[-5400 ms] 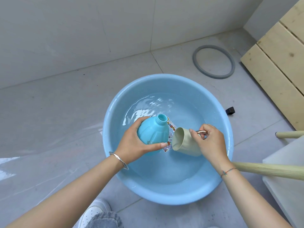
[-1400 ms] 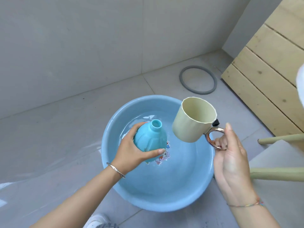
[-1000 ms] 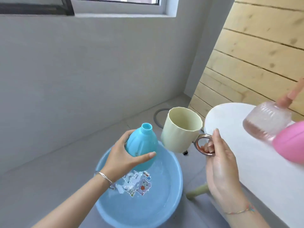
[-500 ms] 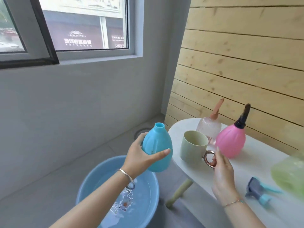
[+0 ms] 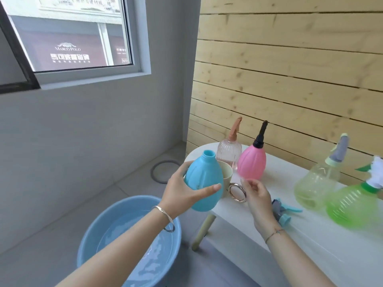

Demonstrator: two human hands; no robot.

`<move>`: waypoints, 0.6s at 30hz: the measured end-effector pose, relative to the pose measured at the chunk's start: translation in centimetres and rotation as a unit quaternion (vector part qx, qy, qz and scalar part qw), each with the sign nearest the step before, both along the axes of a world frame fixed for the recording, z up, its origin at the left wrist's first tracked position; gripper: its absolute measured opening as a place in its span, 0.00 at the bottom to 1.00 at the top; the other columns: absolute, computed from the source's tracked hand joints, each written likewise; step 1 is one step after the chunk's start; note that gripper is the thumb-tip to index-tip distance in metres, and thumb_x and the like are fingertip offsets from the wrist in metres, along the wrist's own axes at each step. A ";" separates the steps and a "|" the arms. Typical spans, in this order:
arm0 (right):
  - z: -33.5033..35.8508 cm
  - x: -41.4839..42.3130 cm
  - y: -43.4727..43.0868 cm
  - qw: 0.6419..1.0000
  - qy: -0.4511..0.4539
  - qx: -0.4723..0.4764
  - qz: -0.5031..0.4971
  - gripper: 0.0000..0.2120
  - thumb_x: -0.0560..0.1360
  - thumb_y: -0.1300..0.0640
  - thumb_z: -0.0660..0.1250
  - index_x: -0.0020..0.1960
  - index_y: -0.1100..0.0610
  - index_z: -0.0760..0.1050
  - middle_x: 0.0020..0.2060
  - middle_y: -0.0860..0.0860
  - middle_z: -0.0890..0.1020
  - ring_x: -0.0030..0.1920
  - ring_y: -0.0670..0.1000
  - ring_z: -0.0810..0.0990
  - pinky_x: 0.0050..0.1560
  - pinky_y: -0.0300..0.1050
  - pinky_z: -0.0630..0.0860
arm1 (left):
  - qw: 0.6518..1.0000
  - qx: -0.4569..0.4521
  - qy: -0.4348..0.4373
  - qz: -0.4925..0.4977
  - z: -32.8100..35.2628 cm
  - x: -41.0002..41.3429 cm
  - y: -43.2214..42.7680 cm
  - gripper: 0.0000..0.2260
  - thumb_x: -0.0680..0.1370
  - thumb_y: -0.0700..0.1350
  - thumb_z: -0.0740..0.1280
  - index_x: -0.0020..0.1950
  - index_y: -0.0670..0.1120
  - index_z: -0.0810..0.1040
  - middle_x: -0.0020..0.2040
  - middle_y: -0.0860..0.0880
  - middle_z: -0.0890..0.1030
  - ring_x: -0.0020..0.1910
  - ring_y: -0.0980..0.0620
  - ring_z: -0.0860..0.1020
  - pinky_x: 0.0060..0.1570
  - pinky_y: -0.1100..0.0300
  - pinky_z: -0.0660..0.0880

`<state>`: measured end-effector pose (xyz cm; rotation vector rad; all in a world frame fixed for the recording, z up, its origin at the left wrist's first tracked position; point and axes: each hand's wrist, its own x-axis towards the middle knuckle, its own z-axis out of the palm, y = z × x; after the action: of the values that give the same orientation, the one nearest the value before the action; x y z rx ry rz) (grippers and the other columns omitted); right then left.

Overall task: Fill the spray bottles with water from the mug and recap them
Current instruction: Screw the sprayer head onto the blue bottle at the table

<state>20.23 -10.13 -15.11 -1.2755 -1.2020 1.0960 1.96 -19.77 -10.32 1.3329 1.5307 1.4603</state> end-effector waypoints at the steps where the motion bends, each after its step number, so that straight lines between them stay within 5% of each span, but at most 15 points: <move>1: 0.6 1.3 0.0 0.999 -0.031 0.024 -0.002 0.05 0.75 0.54 0.69 0.47 0.56 0.76 0.42 0.48 0.79 0.46 0.50 0.76 0.40 0.37 0.70 | 1.000 0.000 0.001 -0.007 0.1 0.6 0.1 0.33 0.56 0.63 0.79 0.58 0.58 0.76 0.50 0.56 0.83 0.50 0.56 0.82 0.52 0.53 0.80; 4: 1.3 5.9 0.1 0.989 -0.130 0.067 -0.004 0.03 0.74 0.58 0.70 0.44 0.56 0.77 0.43 0.50 0.79 0.47 0.52 0.76 0.30 0.39 0.73 | 1.000 0.000 0.000 -0.024 0.4 2.2 0.5 0.35 0.56 0.63 0.79 0.60 0.56 0.75 0.51 0.56 0.83 0.50 0.56 0.82 0.49 0.58 0.80; 9: -0.2 13.5 0.0 0.942 -0.334 0.027 0.004 0.09 0.69 0.53 0.75 0.44 0.55 0.77 0.45 0.50 0.80 0.44 0.51 0.76 0.44 0.43 0.68 | 0.997 0.010 -0.012 -0.070 0.7 6.3 1.0 0.31 0.57 0.61 0.79 0.57 0.58 0.75 0.50 0.56 0.82 0.49 0.58 0.82 0.45 0.63 0.80; 14: -1.9 15.4 -0.2 0.923 -0.382 -0.019 0.047 0.14 0.67 0.42 0.74 0.44 0.51 0.80 0.43 0.45 0.82 0.40 0.45 0.75 0.42 0.42 0.68 | 0.994 -0.008 -0.009 -0.110 -0.1 9.9 1.7 0.33 0.56 0.62 0.79 0.58 0.55 0.75 0.49 0.56 0.83 0.48 0.58 0.82 0.46 0.61 0.80; 18: -1.8 14.3 -0.6 0.906 -0.418 -0.002 0.067 0.09 0.69 0.43 0.71 0.36 0.47 0.78 0.35 0.44 0.78 0.36 0.47 0.72 0.39 0.45 0.67 | 0.993 -0.008 -0.005 -0.121 -1.4 12.2 2.3 0.34 0.56 0.63 0.79 0.58 0.57 0.74 0.51 0.56 0.82 0.51 0.58 0.81 0.52 0.57 0.80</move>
<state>34.54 -10.68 -16.89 -1.7614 -1.9362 0.6261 14.16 -17.51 -11.75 1.4437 1.3194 1.2965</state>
